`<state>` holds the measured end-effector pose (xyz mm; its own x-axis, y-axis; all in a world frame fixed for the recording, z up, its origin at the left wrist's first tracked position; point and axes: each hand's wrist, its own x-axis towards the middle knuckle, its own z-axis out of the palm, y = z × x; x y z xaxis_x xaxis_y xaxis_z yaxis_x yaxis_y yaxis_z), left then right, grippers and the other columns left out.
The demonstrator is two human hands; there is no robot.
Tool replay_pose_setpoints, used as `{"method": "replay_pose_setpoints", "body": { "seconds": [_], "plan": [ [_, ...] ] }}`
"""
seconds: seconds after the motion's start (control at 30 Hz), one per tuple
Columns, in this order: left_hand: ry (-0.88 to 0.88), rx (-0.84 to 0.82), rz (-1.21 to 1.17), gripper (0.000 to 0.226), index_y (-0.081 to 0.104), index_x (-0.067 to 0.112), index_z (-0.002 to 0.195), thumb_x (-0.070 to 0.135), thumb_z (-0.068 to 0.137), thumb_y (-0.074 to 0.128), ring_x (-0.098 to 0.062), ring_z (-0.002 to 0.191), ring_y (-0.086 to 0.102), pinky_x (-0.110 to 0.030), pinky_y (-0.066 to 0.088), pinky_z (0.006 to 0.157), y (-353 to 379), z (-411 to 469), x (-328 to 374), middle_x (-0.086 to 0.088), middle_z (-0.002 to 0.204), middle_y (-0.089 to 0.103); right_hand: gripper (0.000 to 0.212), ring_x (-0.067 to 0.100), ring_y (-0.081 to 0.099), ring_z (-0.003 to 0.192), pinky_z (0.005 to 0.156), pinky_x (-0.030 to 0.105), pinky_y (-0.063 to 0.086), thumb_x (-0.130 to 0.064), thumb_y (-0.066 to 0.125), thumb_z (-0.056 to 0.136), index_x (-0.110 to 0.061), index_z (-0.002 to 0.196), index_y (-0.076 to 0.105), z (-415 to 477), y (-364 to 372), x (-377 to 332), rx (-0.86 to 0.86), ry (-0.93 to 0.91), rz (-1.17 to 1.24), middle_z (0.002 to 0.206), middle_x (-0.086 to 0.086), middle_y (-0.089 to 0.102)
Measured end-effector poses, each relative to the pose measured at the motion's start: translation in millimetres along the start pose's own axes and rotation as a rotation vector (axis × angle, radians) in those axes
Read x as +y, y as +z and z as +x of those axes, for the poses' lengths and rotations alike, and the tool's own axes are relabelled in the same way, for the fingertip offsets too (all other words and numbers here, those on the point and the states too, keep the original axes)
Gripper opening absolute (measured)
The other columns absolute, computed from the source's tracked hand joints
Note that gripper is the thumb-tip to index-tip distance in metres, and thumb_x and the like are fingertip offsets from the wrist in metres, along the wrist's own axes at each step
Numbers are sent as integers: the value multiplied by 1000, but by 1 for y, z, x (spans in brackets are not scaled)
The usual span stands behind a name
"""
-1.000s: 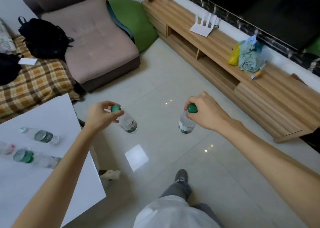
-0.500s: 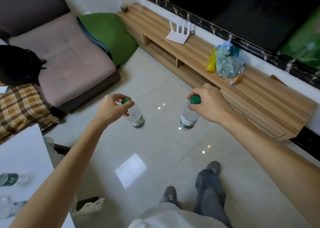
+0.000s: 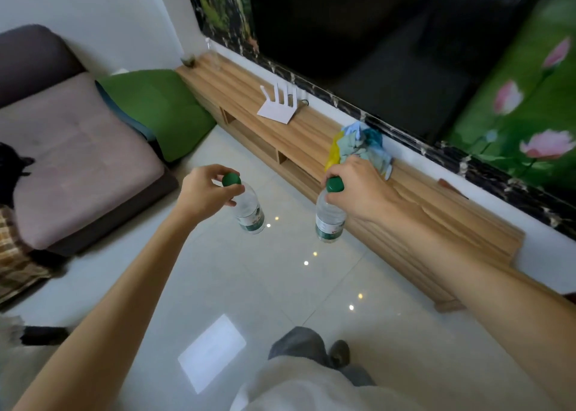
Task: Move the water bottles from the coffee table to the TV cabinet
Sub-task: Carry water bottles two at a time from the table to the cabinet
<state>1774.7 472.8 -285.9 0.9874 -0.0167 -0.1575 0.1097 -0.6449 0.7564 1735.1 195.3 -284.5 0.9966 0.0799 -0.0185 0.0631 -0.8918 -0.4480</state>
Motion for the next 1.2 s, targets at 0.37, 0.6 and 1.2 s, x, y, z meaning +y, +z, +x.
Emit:
{"method": "replay_pose_setpoints", "body": {
  "seconds": [0.37,0.6,1.2],
  "plan": [
    [111,-125,-9,29,70,14,111,20,83,75,-15,66,76,-23,54,67,103,119,94,-4,109,69,20,25,59,102,76,24,41,-16,73,78,-20,98,75,78,-49,123,41,97,-27,106,7,66],
    [186,-244,56,28,69,16,111,21,85,74,-14,68,76,-28,59,74,169,211,145,1,109,68,17,22,59,95,73,29,49,-19,70,77,-21,93,75,143,-64,199,-35,167,-43,83,-5,51],
    [-197,-532,-264,20,67,-3,108,9,92,62,-27,69,70,-33,63,70,409,334,230,-18,98,66,16,19,61,77,69,30,49,-24,67,60,-36,70,64,199,-58,429,-69,565,186,88,3,65]
  ]
}}
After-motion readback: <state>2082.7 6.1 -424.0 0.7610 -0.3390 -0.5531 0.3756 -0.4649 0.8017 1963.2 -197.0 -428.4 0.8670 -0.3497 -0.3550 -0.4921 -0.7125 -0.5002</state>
